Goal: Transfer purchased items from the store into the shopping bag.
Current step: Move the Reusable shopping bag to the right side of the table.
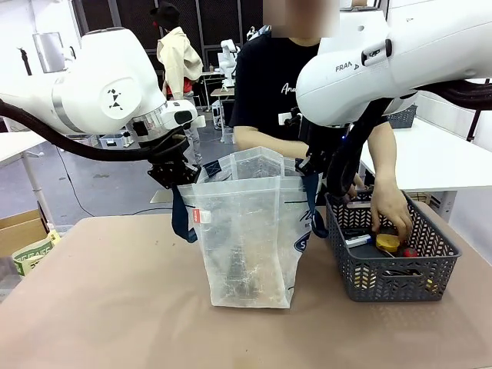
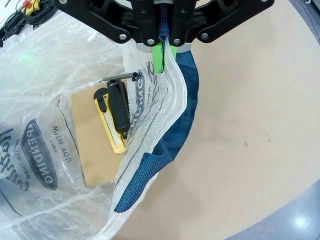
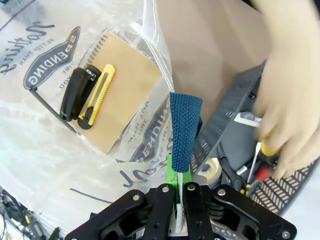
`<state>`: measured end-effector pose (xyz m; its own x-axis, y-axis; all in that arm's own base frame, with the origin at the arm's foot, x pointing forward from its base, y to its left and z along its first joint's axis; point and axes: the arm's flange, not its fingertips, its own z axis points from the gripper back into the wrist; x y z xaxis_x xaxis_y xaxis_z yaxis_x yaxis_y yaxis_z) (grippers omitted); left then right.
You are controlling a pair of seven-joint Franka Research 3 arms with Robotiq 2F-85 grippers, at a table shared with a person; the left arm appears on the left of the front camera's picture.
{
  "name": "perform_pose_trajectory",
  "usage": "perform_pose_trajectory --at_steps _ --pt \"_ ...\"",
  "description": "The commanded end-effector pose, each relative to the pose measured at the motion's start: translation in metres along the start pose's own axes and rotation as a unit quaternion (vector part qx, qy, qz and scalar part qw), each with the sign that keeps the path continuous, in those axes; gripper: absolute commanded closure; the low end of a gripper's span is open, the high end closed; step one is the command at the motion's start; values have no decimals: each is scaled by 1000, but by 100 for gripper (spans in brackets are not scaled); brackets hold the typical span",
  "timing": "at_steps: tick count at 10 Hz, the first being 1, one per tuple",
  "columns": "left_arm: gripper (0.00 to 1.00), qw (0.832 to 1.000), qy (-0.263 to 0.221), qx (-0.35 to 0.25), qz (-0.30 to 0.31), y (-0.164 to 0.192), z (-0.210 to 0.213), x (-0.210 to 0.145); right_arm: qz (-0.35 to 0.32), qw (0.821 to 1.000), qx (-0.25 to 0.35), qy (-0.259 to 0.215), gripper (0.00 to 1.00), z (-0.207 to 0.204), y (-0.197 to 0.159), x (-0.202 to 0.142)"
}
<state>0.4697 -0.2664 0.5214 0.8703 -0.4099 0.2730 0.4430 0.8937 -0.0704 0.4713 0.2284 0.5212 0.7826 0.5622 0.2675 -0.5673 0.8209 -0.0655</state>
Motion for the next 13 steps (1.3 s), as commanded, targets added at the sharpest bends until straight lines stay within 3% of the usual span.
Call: perform_pose_trajectory --at_steps 1,13 --pt "100 1000 0 0 4 0 0 0 -2 1000 0 1 100 -1 0 0" --pt "100 1000 0 0 4 0 0 0 -2 1000 0 1 100 -1 0 0"
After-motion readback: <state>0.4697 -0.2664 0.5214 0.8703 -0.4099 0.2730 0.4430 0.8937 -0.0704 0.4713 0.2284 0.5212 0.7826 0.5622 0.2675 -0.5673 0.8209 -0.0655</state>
